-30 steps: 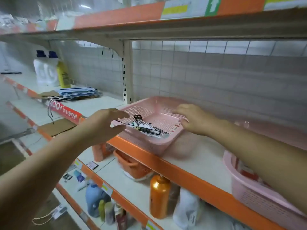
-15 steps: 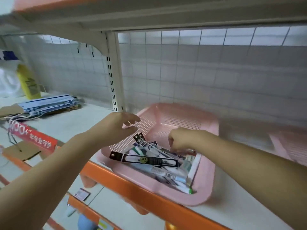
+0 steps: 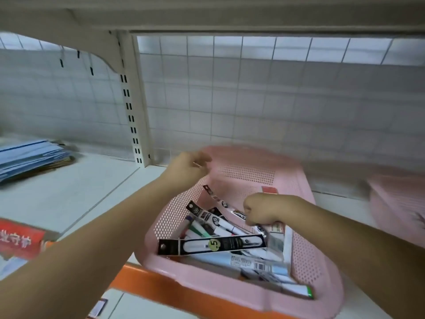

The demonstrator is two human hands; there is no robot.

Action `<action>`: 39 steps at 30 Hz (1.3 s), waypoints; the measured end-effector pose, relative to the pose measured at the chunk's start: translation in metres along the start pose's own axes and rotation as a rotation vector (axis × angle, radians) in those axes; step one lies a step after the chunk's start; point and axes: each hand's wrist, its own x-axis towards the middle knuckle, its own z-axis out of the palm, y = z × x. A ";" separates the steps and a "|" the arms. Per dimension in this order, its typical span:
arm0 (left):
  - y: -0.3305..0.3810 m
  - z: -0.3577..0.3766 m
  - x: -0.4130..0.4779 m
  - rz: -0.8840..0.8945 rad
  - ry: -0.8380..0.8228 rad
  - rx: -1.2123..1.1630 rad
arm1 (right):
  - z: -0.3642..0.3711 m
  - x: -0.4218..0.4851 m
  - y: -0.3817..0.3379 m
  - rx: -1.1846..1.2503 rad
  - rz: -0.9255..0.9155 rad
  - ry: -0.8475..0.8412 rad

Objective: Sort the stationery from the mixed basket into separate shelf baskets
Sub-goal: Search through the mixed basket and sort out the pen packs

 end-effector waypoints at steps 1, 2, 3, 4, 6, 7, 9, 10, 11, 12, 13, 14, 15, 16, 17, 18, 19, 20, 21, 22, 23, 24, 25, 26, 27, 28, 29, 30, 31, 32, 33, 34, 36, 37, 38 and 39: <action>-0.001 0.001 0.004 -0.025 0.027 -0.080 | -0.002 -0.001 0.001 -0.005 0.013 0.039; -0.002 0.002 0.007 -0.054 0.057 -0.164 | -0.005 -0.002 0.003 0.022 0.022 0.084; -0.002 0.002 0.010 -0.090 0.087 -0.244 | -0.007 -0.004 0.006 0.096 0.035 0.137; -0.002 0.004 0.012 -0.129 0.114 -0.318 | -0.010 -0.005 0.010 0.190 0.038 0.204; -0.001 0.006 0.017 -0.198 0.143 -0.422 | -0.014 -0.009 0.009 0.323 0.024 0.374; 0.000 0.007 0.019 -0.224 0.131 -0.471 | -0.015 -0.011 0.006 0.340 0.002 0.457; 0.003 0.010 0.021 -0.260 0.033 -0.615 | -0.013 -0.012 -0.006 0.332 -0.063 0.591; 0.004 0.012 0.021 -0.262 -0.028 -0.688 | -0.011 -0.012 -0.012 0.332 -0.098 0.651; 0.003 0.014 0.020 -0.249 -0.077 -0.742 | -0.008 -0.010 -0.016 0.340 -0.127 0.696; 0.002 0.016 0.020 -0.224 -0.104 -0.765 | -0.004 -0.008 -0.017 0.356 -0.145 0.728; 0.000 0.016 0.019 -0.197 -0.113 -0.773 | -0.001 -0.006 -0.017 0.382 -0.148 0.738; -0.002 0.016 0.019 -0.173 -0.117 -0.773 | 0.001 -0.005 -0.016 0.409 -0.146 0.733; -0.004 0.016 0.019 -0.155 -0.135 -0.772 | 0.003 -0.004 -0.014 0.438 -0.148 0.721; -0.006 0.016 0.020 -0.143 -0.164 -0.757 | 0.003 -0.003 -0.014 0.471 -0.159 0.708; -0.007 0.016 0.020 -0.139 -0.185 -0.744 | 0.003 -0.003 -0.015 0.511 -0.176 0.688; -0.007 0.016 0.021 -0.146 -0.179 -0.745 | 0.002 -0.004 -0.017 0.554 -0.189 0.662; -0.006 0.016 0.022 -0.163 -0.150 -0.776 | 0.002 -0.003 -0.017 0.593 -0.191 0.632; -0.006 0.016 0.022 -0.182 -0.105 -0.824 | 0.002 -0.002 -0.016 0.631 -0.175 0.598; -0.006 0.015 0.023 -0.198 -0.060 -0.884 | 0.002 0.000 -0.013 0.656 -0.141 0.542; -0.007 0.014 0.024 -0.205 -0.022 -0.934 | 0.003 0.000 -0.009 0.648 -0.094 0.453; -0.008 0.012 0.024 -0.205 0.000 -0.960 | 0.005 -0.001 -0.005 0.610 -0.048 0.331; -0.009 0.011 0.024 -0.195 0.010 -0.957 | 0.007 -0.002 -0.003 0.560 -0.008 0.195; -0.009 0.011 0.022 -0.180 0.013 -0.946 | 0.009 -0.003 -0.002 0.519 0.017 0.088; -0.008 0.011 0.022 -0.163 0.017 -0.933 | 0.010 -0.004 -0.002 0.501 0.025 0.034; -0.008 0.011 0.021 -0.151 0.023 -0.932 | 0.010 -0.004 -0.003 0.495 0.023 0.019; -0.009 0.011 0.021 -0.145 0.033 -0.940 | 0.010 -0.004 -0.005 0.482 0.017 0.014; -0.010 0.011 0.022 -0.141 0.036 -0.943 | 0.009 -0.004 -0.007 0.452 0.012 0.009; -0.010 0.011 0.022 -0.135 0.023 -0.929 | 0.009 -0.004 -0.009 0.412 0.004 0.005; -0.011 0.010 0.023 -0.131 -0.007 -0.915 | 0.008 -0.005 -0.011 0.376 -0.002 0.003; -0.012 0.010 0.023 -0.136 -0.039 -0.910 | 0.008 -0.005 -0.011 0.353 -0.005 -0.001; -0.012 0.010 0.022 -0.154 -0.073 -0.919 | 0.008 -0.006 -0.012 0.341 -0.008 -0.006; -0.012 0.009 0.021 -0.176 -0.100 -0.931 | 0.008 -0.008 -0.012 0.335 -0.009 -0.014; -0.011 0.009 0.020 -0.209 -0.138 -0.945 | 0.008 -0.010 -0.012 0.318 -0.016 -0.031; -0.011 0.009 0.019 -0.219 -0.153 -0.952 | 0.008 -0.010 -0.012 0.313 -0.026 -0.040; -0.011 0.008 0.019 -0.225 -0.165 -0.961 | 0.009 -0.011 -0.011 0.314 -0.033 -0.046; -0.011 0.008 0.019 -0.229 -0.170 -0.969 | 0.009 -0.011 -0.010 0.321 -0.035 -0.049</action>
